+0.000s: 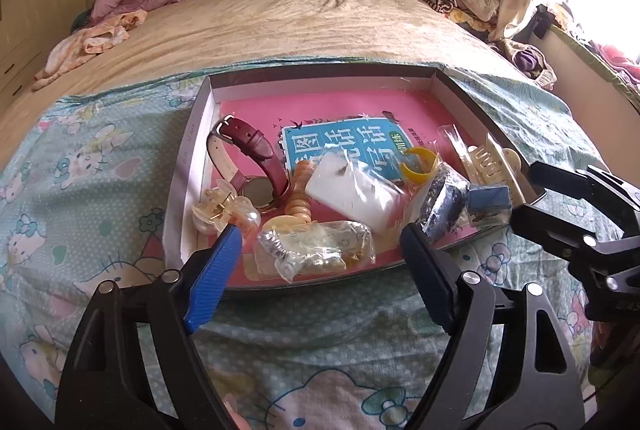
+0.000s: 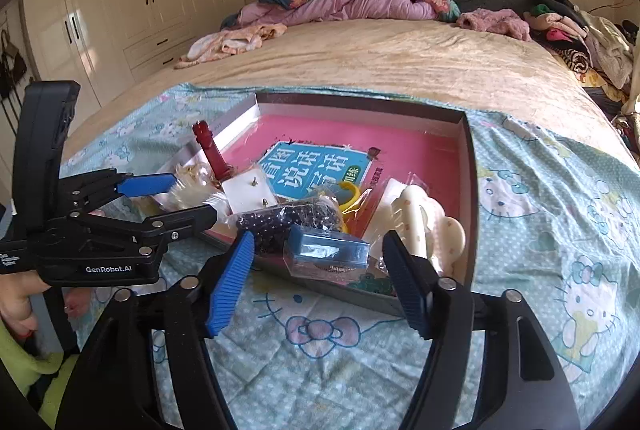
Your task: Organize jewelry
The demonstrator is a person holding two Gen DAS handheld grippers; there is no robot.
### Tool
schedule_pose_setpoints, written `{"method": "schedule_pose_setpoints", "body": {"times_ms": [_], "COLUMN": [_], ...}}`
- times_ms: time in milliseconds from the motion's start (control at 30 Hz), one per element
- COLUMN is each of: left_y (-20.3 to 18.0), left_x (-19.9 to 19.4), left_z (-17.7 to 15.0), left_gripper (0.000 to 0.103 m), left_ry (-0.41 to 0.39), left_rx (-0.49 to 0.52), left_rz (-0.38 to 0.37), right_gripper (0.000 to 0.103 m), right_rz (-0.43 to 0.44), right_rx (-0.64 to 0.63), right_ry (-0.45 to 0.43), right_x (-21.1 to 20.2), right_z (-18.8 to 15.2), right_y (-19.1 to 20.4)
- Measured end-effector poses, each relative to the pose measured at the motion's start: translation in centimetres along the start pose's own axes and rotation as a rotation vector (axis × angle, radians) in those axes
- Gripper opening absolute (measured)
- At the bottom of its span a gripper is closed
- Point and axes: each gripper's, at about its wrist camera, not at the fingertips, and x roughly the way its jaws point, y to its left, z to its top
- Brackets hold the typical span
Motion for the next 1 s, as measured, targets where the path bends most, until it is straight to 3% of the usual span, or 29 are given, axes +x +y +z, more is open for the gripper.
{"method": "schedule_pose_setpoints", "body": {"times_ms": [233, 400, 467, 1000], "left_y": [0.1, -0.2, -0.2, -0.6], "left_x": [-3.0, -6.2, -7.5, -13.0], "left_z": [-0.1, -1.1, -1.7, -7.2], "left_gripper": [0.080, 0.088, 0.092, 0.093], "left_ry": [-0.046, -0.091, -0.107, -0.158], "left_rx": [-0.017, -0.014, -0.013, -0.040], "left_rz": [-0.006, -0.003, -0.001, 0.003], "right_gripper": [0.083, 0.085, 0.097, 0.098], "right_rz": [-0.021, -0.025, -0.038, -0.047], "right_rx": [0.029, 0.025, 0.026, 0.072], "right_ry": [-0.061, -0.080, -0.102, -0.099], "right_x": [-4.0, -6.6, -7.8, -10.5], "right_z": [-0.9, -2.0, -2.7, -6.8], "right_y": [0.1, 0.8, 1.2, 4.2]}}
